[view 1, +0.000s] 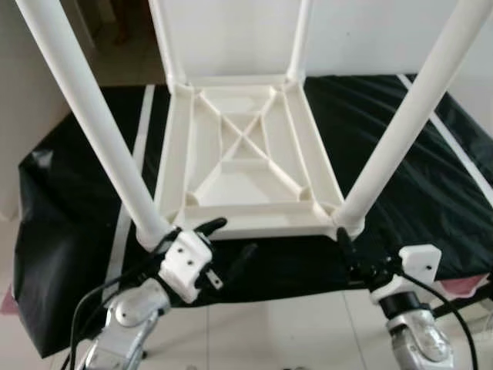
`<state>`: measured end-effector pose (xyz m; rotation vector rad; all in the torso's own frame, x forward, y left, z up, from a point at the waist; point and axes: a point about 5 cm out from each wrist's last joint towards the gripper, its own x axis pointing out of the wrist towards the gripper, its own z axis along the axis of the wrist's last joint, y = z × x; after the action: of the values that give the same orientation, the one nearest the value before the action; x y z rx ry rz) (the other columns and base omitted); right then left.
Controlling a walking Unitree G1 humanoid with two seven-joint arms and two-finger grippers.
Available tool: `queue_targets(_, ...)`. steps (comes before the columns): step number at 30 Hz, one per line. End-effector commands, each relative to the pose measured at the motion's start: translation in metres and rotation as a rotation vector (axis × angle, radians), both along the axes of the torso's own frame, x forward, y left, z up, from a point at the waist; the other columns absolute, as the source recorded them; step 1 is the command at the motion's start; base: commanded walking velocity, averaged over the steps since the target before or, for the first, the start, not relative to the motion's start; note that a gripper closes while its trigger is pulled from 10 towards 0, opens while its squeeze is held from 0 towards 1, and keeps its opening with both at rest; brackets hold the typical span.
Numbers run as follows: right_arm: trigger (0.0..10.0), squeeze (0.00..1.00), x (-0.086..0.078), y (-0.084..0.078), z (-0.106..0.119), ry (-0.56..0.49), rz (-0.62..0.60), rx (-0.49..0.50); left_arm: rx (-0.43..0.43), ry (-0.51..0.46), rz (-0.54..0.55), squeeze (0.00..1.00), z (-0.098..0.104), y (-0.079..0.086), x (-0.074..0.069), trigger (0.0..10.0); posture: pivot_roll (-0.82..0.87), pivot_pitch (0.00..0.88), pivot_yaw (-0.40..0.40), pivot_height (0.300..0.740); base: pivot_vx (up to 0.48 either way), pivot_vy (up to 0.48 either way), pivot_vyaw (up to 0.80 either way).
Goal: Building children table
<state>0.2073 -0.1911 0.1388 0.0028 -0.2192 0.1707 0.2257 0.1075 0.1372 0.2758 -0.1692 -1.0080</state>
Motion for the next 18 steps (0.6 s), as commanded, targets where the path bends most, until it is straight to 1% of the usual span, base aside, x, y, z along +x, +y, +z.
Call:
queue_targets(1,10.0,0.00,-0.002,0.002,0.003,0.004,0.035,0.000,0.022,0.013,-0.068,0.00,0.001,-0.004,-0.003,10.0,-0.03,0.098,0.012,0.740,0.000,0.000,0.00)
queue_targets(3,10.0,0.00,-0.002,0.002,0.003,0.001,0.037,-0.002,0.026,0.012,-0.070,0.00,0.001,-0.004,-0.003,10.0,-0.03,0.098,0.012,0.740,0.000,0.000,0.00)
queue_targets(5,10.0,0.00,0.001,0.001,0.011,-0.020,0.050,-0.009,0.071,0.020,-0.107,0.00,-0.001,-0.004,-0.002,10.0,-0.03,0.096,0.012,0.740,0.000,0.000,0.00)
queue_targets(7,10.0,0.00,0.006,-0.001,0.020,-0.042,0.056,-0.014,0.089,0.028,-0.141,0.00,0.000,-0.005,-0.001,10.0,-0.04,0.094,0.010,0.740,0.000,0.000,0.00)
queue_targets(11,10.0,0.00,0.010,-0.002,0.026,-0.052,0.059,-0.020,0.099,0.020,-0.159,0.00,0.001,-0.007,0.000,10.0,-0.04,0.091,0.010,0.740,0.000,0.000,0.00)
queue_targets(13,10.0,0.00,0.015,-0.002,0.030,-0.066,0.059,-0.024,0.095,0.013,-0.180,0.00,0.004,-0.011,0.002,10.0,-0.03,0.085,0.003,0.740,0.000,0.000,0.00)
queue_targets(18,10.0,0.00,0.019,-0.001,0.033,-0.077,0.048,-0.031,0.085,0.011,-0.195,0.00,0.007,-0.015,0.003,10.0,-0.03,0.080,0.001,0.740,0.000,0.000,0.00)
